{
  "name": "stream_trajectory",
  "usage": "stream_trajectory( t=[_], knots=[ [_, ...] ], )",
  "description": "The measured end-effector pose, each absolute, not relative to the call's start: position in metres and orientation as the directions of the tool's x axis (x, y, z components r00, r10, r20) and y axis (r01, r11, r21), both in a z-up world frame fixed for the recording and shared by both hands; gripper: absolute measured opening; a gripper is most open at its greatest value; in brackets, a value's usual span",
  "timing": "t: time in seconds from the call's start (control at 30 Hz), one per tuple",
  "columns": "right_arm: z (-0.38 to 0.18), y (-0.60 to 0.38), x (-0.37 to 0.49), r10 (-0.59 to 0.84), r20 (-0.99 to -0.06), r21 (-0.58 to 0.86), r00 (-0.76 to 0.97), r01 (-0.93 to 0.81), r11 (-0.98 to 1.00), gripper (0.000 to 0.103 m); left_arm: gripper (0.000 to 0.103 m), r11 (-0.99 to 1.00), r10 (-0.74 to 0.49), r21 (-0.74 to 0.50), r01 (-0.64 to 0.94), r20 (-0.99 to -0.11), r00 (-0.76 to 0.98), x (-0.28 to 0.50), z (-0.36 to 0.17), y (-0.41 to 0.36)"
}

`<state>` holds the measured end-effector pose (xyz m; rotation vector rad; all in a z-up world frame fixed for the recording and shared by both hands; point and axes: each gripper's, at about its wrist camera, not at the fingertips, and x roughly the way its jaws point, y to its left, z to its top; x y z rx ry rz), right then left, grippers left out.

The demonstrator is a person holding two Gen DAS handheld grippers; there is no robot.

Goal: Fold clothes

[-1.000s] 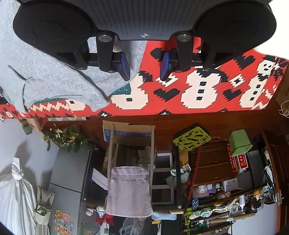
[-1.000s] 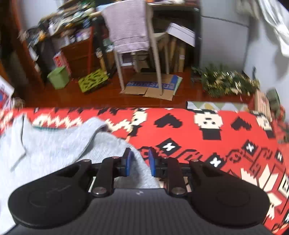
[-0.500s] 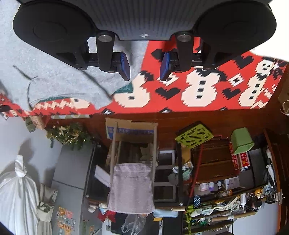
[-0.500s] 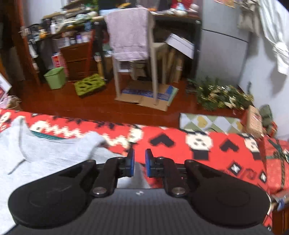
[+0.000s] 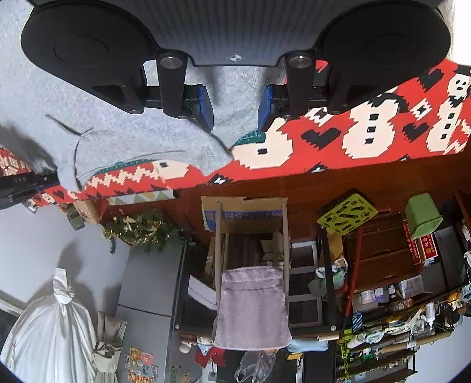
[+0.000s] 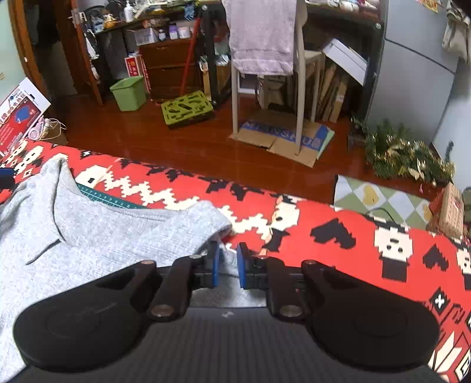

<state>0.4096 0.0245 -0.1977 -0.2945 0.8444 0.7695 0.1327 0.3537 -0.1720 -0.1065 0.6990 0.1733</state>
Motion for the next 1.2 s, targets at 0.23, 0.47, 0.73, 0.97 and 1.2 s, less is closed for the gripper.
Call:
stream_trajectory(
  t=[0.23, 0.47, 0.73, 0.97, 1.2],
  knots=[
    [-0.199, 0.03, 0.41, 0.489, -0.754, 0.007, 0.438, -0.74, 0.673, 0.001, 0.034, 0.974, 0.13, -0.055, -0.22, -0.662, 0.738, 0.131, -0.177, 0.359],
    [-0.195, 0.017, 0.425, 0.518, -0.732, 0.079, 0.442, -0.701, 0.709, 0.003, 0.034, 0.97, 0.14, -0.058, -0.236, -0.658, 0.74, 0.127, -0.177, 0.363],
    [-0.182, -0.005, 0.436, 0.584, -0.69, 0.228, 0.427, -0.638, 0.736, 0.016, 0.034, 0.968, 0.142, -0.068, -0.243, -0.652, 0.745, 0.125, -0.175, 0.368],
    [-0.188, 0.028, 0.425, 0.567, -0.717, 0.126, 0.406, -0.724, 0.678, 0.025, 0.034, 0.968, 0.11, -0.107, -0.229, -0.638, 0.762, 0.128, -0.17, 0.367],
    [-0.196, 0.054, 0.42, 0.547, -0.738, 0.055, 0.395, -0.773, 0.632, 0.009, 0.034, 0.969, 0.107, -0.109, -0.224, -0.629, 0.77, 0.137, -0.168, 0.367]
  ],
)
